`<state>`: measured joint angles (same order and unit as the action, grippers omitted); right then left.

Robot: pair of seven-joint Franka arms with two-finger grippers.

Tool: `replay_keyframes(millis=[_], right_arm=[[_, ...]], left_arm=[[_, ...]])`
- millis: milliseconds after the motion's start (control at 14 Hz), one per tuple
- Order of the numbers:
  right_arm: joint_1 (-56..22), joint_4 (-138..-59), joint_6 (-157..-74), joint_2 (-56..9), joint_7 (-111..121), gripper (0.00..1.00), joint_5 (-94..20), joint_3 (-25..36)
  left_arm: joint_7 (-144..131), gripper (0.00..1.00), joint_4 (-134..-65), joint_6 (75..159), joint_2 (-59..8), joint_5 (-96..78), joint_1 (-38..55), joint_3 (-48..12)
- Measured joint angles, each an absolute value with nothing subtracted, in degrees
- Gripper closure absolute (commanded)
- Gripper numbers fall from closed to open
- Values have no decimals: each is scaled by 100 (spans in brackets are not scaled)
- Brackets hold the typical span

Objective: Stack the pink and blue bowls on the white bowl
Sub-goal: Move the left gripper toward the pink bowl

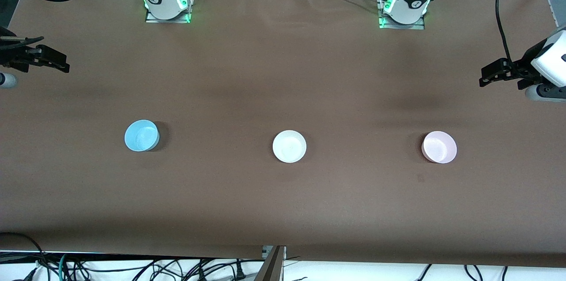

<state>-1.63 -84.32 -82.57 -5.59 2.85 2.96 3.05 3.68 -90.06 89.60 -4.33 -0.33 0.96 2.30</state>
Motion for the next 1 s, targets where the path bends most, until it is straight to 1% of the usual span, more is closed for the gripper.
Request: replay_keyframes(millis=[357, 571, 714, 1000], right_arm=[[-163, -8431, -8257, -559, 285, 0, 296, 305], [-162, -8432, -8257, -559, 285, 0, 296, 306], [-162, -8432, -8257, -559, 285, 0, 296, 306], [-162, -8431, -8258, -559, 285, 0, 296, 306]], left_arm=[[368, 0, -8945, 8957, -437, -33, 79, 241], [380, 0, -8934, 8947, -534, -33, -96, 259], [583, 0, -8935, 9096, -783, -32, -410, 277], [1065, 0, -8945, 9696, -1555, -32, -952, 296]])
